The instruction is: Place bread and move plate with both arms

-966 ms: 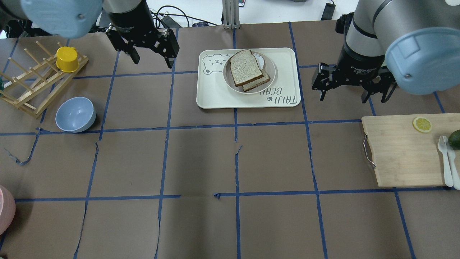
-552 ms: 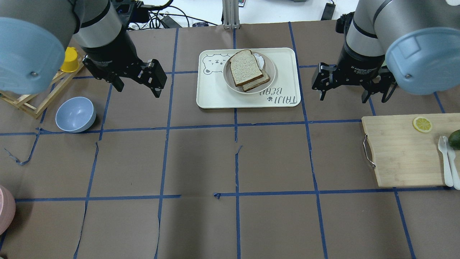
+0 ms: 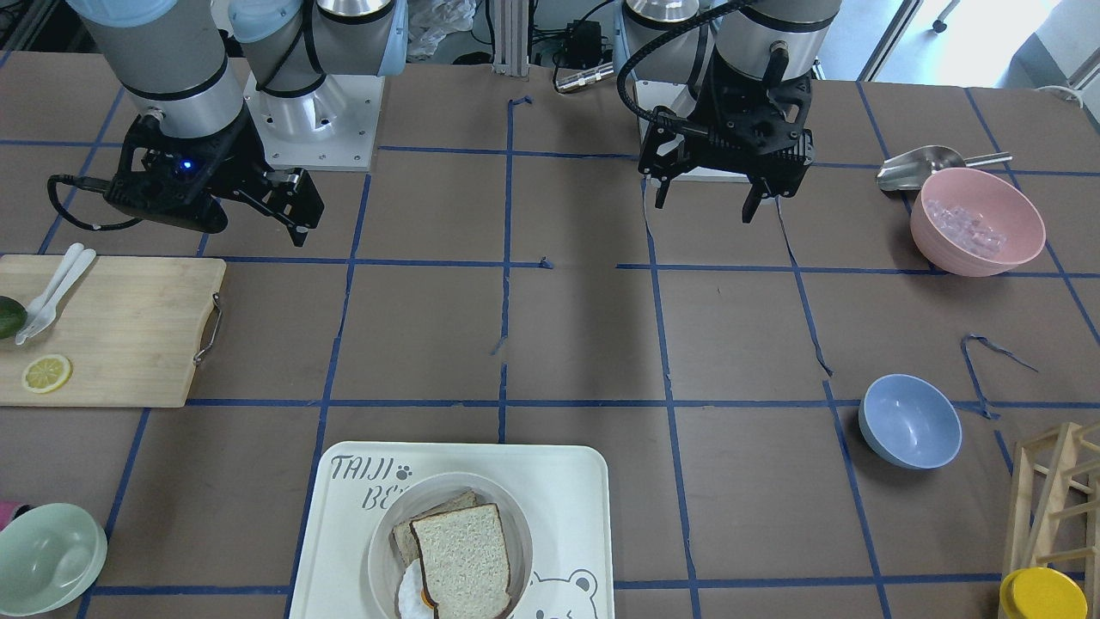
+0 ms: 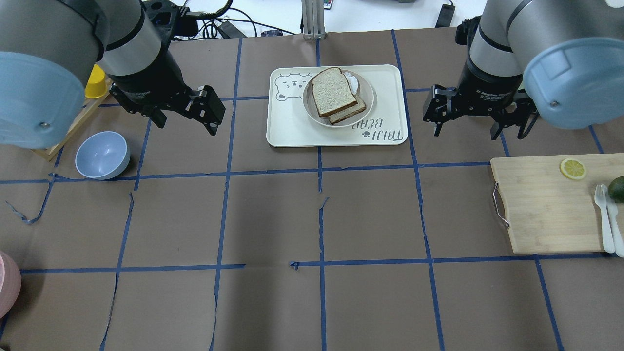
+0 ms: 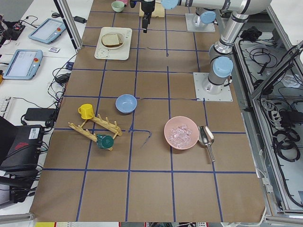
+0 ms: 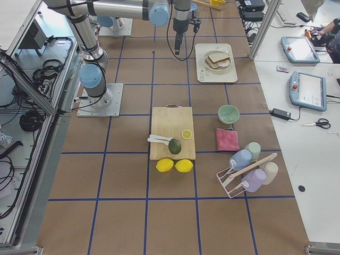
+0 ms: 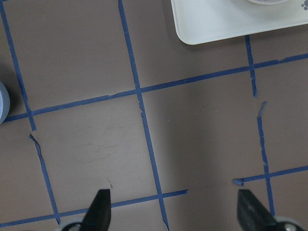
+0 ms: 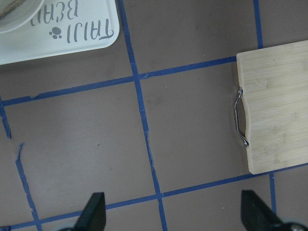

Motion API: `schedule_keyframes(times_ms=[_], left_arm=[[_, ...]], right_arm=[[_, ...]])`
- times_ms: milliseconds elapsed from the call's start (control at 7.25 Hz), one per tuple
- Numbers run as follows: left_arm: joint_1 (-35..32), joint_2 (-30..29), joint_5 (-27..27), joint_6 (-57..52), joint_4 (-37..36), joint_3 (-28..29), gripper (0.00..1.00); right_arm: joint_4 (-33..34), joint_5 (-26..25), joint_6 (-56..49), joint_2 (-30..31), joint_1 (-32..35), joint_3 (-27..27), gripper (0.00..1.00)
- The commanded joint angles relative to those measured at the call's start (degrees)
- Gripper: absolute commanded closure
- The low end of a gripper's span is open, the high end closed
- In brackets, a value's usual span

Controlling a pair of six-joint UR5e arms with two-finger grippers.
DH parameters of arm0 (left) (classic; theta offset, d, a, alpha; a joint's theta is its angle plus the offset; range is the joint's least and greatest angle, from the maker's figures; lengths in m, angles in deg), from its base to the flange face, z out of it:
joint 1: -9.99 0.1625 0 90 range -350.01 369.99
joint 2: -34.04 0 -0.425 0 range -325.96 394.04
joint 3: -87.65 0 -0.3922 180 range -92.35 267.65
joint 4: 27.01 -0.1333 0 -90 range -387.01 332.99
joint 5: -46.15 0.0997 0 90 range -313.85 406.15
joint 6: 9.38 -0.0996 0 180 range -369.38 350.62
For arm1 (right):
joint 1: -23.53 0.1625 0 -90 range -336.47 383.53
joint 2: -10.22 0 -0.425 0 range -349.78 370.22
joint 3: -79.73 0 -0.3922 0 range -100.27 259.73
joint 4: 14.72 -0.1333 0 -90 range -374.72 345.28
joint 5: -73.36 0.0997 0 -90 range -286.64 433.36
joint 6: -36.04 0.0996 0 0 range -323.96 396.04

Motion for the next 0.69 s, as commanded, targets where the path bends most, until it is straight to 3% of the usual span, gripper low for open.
schedule_keyframes(times_ms=[0, 276, 552], left_arm=[[-0.03, -0.15, -0.48, 0.02, -0.26, -0.01, 0.05], [-0.03, -0.15, -0.48, 0.02, -0.26, -0.01, 0.04], [-0.03, -0.24, -0.57, 0.1, -0.96, -0.1, 0.04]], right_arm=[[-0.24, 0.27, -0.39, 1.13, -0.07, 0.09, 0.0], [-5.5, 0.71, -0.74, 2.1, -0.16, 0.96, 0.0], [-5.61, 0.89, -0.83, 2.37, -0.07, 1.59, 0.0]])
